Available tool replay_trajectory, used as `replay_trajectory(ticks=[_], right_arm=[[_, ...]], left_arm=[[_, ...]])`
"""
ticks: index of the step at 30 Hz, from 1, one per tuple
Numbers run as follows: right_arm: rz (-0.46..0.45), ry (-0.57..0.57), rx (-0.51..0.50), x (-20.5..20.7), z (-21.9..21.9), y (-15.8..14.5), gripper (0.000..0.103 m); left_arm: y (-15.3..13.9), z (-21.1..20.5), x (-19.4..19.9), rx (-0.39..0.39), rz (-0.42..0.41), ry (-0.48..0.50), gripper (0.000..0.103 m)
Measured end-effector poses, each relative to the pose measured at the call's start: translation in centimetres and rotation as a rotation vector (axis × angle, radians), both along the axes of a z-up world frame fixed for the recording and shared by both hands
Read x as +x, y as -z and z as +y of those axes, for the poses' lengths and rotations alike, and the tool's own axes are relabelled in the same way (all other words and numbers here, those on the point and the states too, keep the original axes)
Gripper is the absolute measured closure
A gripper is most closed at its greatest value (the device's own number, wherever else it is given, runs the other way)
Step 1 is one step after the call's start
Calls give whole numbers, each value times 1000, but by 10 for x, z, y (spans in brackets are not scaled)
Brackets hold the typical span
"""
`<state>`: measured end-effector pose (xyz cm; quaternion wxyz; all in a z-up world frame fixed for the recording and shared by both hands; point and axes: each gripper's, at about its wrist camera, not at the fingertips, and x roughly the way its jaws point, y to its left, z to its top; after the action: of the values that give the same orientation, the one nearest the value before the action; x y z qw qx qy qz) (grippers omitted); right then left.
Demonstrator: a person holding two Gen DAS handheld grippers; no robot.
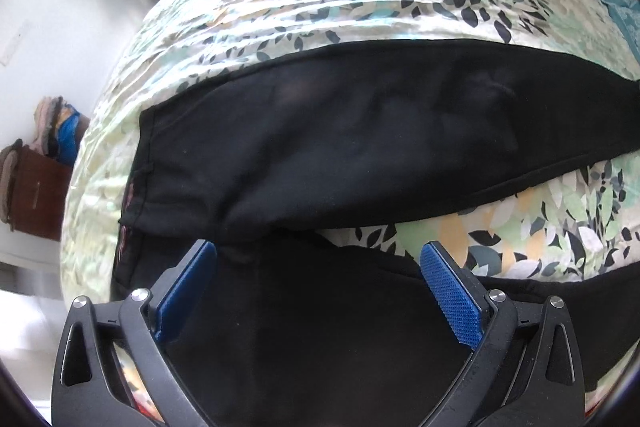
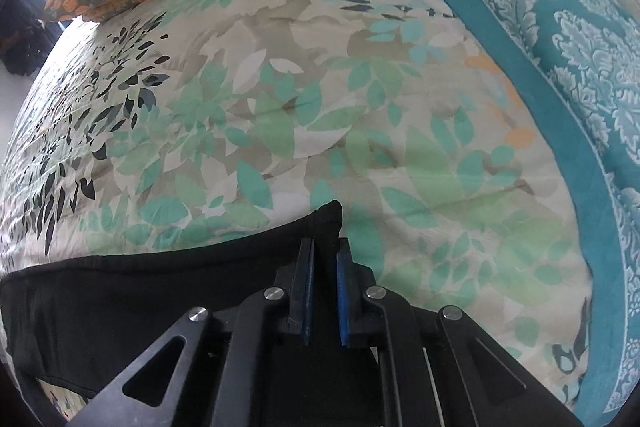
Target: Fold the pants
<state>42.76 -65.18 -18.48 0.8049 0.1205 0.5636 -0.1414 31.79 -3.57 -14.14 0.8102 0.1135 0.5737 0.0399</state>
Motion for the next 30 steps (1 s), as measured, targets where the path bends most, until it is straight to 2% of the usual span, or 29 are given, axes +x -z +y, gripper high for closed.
replay_trajectory(ticks=[2,4,7,10,20,30], right_arm=[[-7,-12,-48,-6,9,-6,94],[-52,-14,-52,-16,20,-17,95],[-107,-19,-71,-32,31,-30,95],[-135,4,-25,-48,30,-39,95],[-146,3,-35,-65,37,-56,95],[-170,20,-33,-72,41,-57,95]], left_arm=[[3,1,9,-28,-12,17,1],[6,3,22,-33,-27,27,1],[19,2,48,19,-56,24,1],[35,1,67,51,-69,8,1],[52,-5,78,70,-73,21,1],[78,-4,94,66,-27,4,1]])
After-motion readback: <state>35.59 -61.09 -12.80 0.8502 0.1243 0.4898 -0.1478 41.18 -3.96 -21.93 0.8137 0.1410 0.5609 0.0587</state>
